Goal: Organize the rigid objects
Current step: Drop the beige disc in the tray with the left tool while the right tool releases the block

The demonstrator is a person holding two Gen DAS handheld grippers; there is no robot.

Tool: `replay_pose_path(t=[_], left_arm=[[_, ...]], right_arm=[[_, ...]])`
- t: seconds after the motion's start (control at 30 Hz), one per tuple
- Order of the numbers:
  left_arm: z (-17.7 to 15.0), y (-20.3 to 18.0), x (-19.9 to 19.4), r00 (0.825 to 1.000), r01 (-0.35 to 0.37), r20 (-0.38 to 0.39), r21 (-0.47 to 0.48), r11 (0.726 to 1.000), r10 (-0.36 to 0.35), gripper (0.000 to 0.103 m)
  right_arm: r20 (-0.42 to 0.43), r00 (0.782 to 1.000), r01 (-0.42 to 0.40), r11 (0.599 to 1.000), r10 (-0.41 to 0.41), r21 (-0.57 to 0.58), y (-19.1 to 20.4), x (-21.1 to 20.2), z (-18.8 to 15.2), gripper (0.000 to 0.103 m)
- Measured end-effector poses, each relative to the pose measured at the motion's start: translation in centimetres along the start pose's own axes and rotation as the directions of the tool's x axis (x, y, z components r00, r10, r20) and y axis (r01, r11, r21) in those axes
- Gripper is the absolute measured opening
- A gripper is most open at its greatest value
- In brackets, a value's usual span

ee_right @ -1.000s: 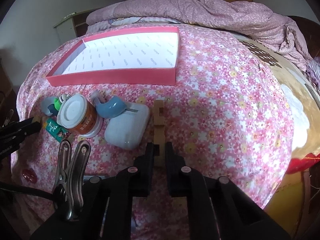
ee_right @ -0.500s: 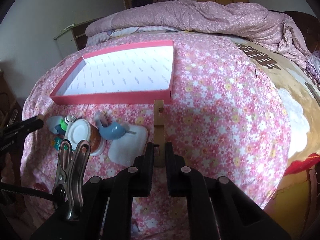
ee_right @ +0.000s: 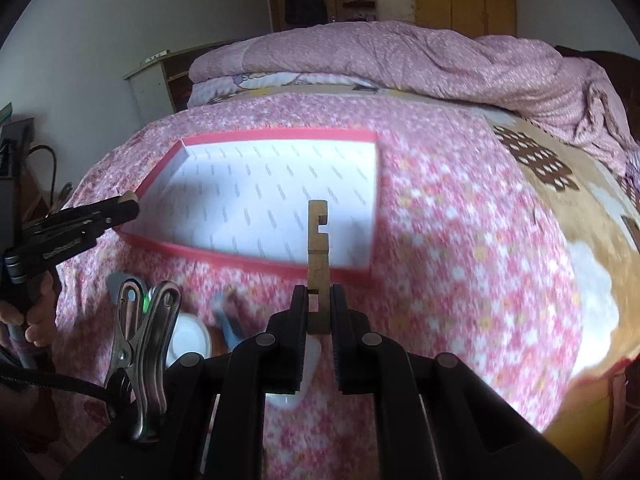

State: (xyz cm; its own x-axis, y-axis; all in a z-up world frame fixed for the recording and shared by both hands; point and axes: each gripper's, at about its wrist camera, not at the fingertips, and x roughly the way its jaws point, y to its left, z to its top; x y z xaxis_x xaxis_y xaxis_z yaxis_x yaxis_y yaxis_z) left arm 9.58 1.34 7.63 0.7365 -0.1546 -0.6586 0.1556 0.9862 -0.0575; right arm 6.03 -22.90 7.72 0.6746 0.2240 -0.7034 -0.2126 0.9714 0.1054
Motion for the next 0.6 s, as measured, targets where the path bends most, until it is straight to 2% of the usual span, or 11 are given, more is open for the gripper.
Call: replay_pose_path(t=[0.33,0.6], left_arm=[[1.2,-0.5,4.2,0.997,-0.026,-0.066,0.027,0.999,0.027,0.033],[0.6,-0.4,5.9,0.995,-0.027,-0.1,0.025,0.999,0.029,0.033]], right_arm=[[-0.053,0.999,0.015,1.0,-0.013,0.024,-0.8,4.4,3.2,0.012],[-0.111,0.993,0.03,0.999,-0.025,0.036,-1.4,6.6,3.1,0.012]])
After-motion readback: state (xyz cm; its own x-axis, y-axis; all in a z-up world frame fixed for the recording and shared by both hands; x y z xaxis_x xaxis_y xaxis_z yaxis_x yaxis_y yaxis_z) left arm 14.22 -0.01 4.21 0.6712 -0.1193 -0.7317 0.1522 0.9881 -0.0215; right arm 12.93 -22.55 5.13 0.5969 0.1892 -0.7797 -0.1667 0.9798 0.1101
